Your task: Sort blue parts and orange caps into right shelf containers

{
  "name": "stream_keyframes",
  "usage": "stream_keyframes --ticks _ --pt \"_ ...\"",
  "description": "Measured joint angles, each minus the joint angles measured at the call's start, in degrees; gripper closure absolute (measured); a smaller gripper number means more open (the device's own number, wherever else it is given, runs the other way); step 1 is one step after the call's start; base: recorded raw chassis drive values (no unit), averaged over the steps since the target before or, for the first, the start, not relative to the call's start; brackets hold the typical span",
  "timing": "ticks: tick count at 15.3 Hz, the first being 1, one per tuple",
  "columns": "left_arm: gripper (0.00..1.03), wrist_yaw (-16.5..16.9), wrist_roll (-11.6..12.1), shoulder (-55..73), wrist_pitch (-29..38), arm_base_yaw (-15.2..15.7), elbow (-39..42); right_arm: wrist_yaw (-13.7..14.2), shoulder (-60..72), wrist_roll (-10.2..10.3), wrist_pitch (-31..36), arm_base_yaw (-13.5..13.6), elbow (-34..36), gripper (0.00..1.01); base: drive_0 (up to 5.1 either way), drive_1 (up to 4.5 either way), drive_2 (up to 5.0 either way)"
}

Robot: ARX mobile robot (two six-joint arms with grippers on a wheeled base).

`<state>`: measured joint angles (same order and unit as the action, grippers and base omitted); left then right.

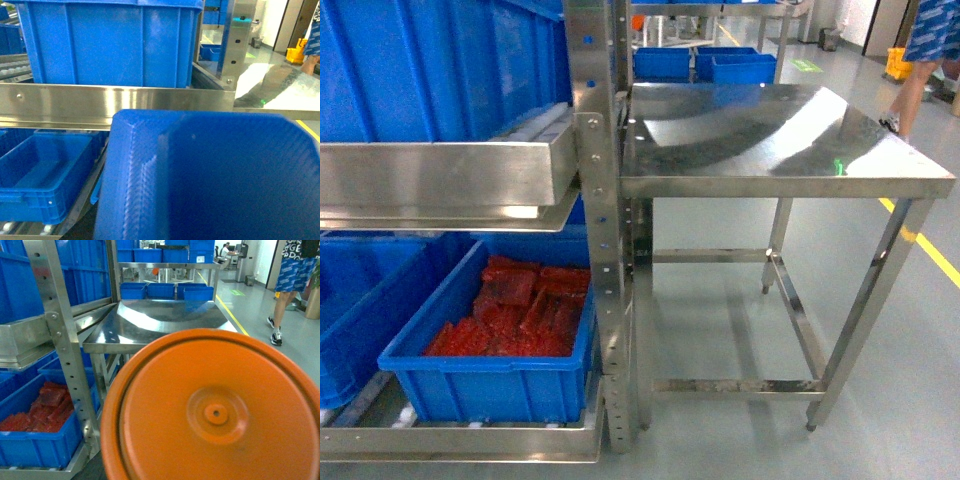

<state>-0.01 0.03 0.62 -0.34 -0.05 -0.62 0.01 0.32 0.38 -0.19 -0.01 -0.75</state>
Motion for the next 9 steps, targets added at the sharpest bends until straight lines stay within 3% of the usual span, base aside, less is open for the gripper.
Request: stream_keyframes --ticks 9 --pt "0.61 0.0 0.0 0.0 -0.1 0.0 0.0 0.0 0.0 0.0 -0.2 0.0 0.0 0.57 0.1 4.23 -4.1"
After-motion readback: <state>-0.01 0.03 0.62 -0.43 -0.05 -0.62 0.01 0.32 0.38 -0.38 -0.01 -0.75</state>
